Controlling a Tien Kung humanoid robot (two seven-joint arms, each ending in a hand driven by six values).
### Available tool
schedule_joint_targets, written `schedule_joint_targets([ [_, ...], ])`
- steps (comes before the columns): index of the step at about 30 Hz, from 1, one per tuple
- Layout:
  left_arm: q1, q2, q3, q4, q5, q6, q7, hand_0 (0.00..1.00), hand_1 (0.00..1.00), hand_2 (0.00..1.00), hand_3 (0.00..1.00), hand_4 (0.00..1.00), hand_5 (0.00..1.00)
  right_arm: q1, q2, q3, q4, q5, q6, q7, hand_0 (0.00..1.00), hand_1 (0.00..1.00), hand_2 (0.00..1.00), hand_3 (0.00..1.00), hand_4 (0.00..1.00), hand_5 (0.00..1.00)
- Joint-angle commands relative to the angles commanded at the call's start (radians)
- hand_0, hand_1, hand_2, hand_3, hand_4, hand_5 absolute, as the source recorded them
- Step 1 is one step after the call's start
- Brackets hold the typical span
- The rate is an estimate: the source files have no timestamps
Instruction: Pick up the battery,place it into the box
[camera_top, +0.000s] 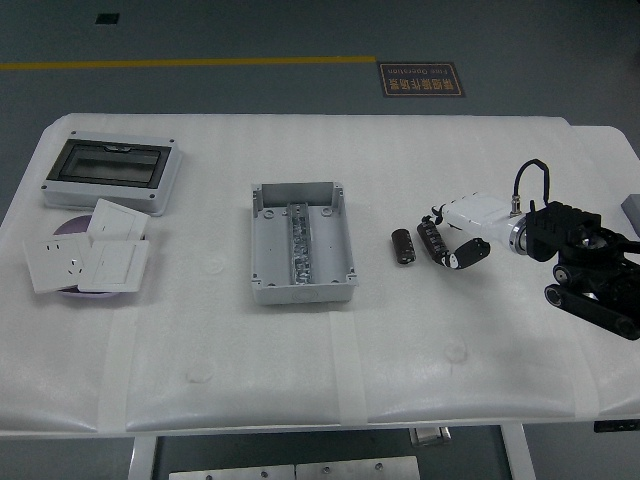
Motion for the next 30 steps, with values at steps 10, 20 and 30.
schedule_joint_targets([
  [10, 0.000, 0.000, -0.012, 0.000, 0.007, -0.018, 0.007, 0.704, 0.674, 0.511, 0.558, 0.620, 0.171, 0.002, 0.000, 0.001, 0.000, -0.010, 0.001, 0.000, 0.729, 0.688, 0.797, 0.934, 0.883, 0.380],
  [20, 0.000, 0.001, -0.020, 0.000, 0.013, -0.028, 0.011, 0.703, 0.675, 0.507, 0.557, 0.618, 0.163, 0.003, 0.001, -0.002, 0.000, -0.019, 0.003, -0.006, 0.735, 0.693, 0.805, 0.961, 0.929, 0.414],
  [30, 0.002, 0.003, -0.027, 0.000, 0.018, -0.027, 0.017, 0.702, 0.676, 0.505, 0.557, 0.616, 0.149, 0.013, -0.003, -0.005, 0.009, -0.039, 0.004, -0.015, 0.738, 0.692, 0.803, 0.977, 0.950, 0.424],
])
